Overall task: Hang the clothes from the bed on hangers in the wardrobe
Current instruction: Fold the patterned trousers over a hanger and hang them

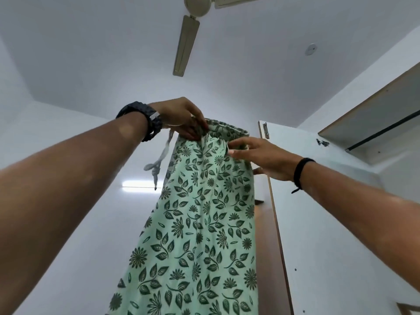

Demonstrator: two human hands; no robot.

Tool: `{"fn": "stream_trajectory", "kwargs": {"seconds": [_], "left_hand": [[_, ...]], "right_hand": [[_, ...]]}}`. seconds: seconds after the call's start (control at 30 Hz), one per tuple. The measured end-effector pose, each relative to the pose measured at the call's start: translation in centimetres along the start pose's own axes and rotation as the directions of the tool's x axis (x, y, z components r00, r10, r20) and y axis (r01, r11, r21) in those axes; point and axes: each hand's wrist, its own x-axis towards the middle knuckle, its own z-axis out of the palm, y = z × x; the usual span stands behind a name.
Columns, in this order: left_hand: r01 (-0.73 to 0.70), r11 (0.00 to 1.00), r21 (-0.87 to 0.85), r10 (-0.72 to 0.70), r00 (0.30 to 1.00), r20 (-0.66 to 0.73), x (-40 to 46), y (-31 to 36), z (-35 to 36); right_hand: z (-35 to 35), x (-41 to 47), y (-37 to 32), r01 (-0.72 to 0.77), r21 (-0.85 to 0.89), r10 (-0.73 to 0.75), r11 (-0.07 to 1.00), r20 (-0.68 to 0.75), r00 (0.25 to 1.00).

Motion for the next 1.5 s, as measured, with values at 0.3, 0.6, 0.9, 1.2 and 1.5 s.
{"fn": "stream_trajectory", "kwargs": {"seconds": [0.3,0.6,0.9,1.2,1.5], "left_hand": [[-0.063,0.997,0.053,0.057,0.992,0.11,-0.7,0.2,-0.1],[0.011,0.826,0.564,0.105,0.979,-0.173,0.1,2.4,1.3],[0.211,0.96,0.185,-0.188,0.973,-0.135,0.2,3.5,3.0],[-0.08,0.823,0.562,0.39,0.799,-0.458,1.7,3.9,-0.6],[0.256,0.958,0.13,-0.27,0.958,0.1,-0.6,-4.9,4.8]], "right_hand": [[-2.1,-0.4,0.0,-0.064,0.429,0.039,0.901,0.067,0.997],[-3.0,-0.3,-4.0,0.007,0.103,0.004,0.995,-0.108,0.994],[-2.7,-0.9,-7.4,-0.087,0.048,0.089,0.995,-0.056,0.994],[-4.9,-0.4,-10.1,0.169,0.241,-0.099,0.956,-0.279,0.955],[0.1,0.5,1.5,-0.325,-0.023,0.325,0.946,0.106,0.94]]}}
